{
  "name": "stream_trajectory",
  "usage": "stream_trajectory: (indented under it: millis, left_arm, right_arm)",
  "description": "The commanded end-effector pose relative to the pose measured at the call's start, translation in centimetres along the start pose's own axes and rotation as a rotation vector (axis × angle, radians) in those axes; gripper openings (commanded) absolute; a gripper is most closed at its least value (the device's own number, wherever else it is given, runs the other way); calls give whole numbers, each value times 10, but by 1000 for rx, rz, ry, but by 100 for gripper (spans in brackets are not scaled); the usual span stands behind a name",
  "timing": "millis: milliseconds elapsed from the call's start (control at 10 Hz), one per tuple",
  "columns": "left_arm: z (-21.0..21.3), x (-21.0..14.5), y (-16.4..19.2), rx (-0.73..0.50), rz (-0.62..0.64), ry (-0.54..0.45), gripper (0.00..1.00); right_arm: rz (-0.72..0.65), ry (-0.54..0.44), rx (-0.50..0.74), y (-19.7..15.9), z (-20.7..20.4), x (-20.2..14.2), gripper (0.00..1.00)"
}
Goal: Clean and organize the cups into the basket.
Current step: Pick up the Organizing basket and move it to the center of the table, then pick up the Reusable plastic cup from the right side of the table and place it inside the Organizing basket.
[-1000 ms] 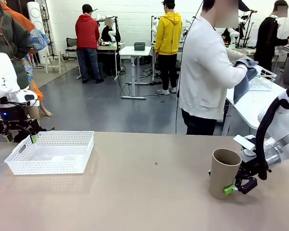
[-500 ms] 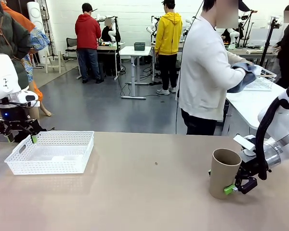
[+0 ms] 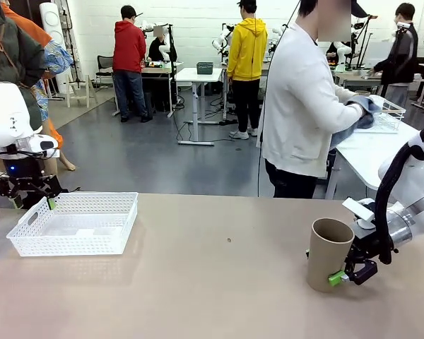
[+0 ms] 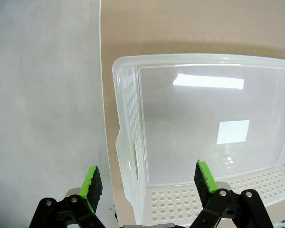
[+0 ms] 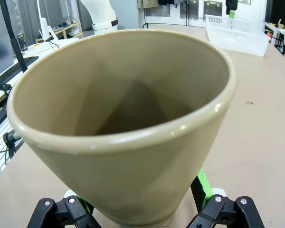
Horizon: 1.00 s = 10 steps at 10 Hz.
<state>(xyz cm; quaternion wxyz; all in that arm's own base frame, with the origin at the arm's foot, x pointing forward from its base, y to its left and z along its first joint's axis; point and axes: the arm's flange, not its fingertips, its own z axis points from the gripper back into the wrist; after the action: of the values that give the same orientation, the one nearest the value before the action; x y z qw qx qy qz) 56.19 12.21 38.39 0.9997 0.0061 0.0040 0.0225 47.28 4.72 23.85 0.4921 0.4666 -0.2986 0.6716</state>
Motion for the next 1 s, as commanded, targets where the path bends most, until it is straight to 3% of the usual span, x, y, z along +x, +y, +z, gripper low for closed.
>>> stream_trajectory:
  millis: [0, 900]
  left_arm:
    - [2, 8, 4, -24, -7, -5, 100]
    - [-6, 30, 4, -69, -84, -41, 100]
  right_arm:
    - [-18, 5, -26, 1, -9, 1, 100]
    - [-14, 7, -18, 2, -10, 0, 100]
